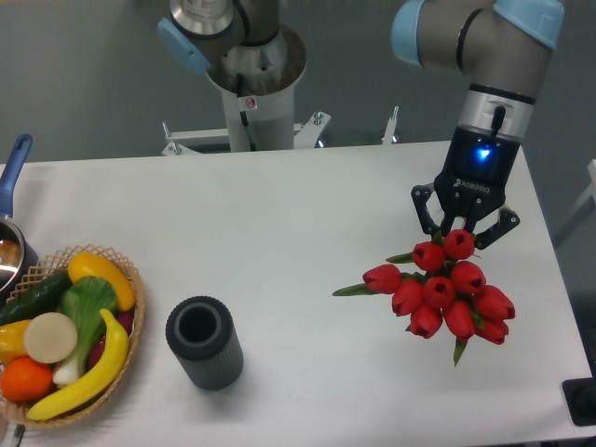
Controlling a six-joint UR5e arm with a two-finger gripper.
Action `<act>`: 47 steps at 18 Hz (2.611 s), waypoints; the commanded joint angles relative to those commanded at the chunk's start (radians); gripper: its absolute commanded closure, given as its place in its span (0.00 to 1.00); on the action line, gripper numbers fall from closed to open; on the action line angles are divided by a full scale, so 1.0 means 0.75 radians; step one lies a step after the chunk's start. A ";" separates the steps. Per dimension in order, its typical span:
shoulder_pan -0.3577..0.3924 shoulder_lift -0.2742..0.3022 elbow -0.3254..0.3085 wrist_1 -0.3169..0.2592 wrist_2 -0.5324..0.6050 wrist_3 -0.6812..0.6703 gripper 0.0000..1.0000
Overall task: Insert the flowers into the vase
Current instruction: 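Lift the red tulip bunch with the gripper and swing toward the vase, then carry the tulips over the grey vase, stems pointing down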
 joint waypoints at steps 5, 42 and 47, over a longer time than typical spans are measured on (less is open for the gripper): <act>-0.010 -0.002 0.002 0.010 -0.002 0.000 1.00; -0.301 0.070 -0.174 0.160 -0.943 0.190 1.00; -0.362 0.037 -0.168 0.157 -0.945 0.188 1.00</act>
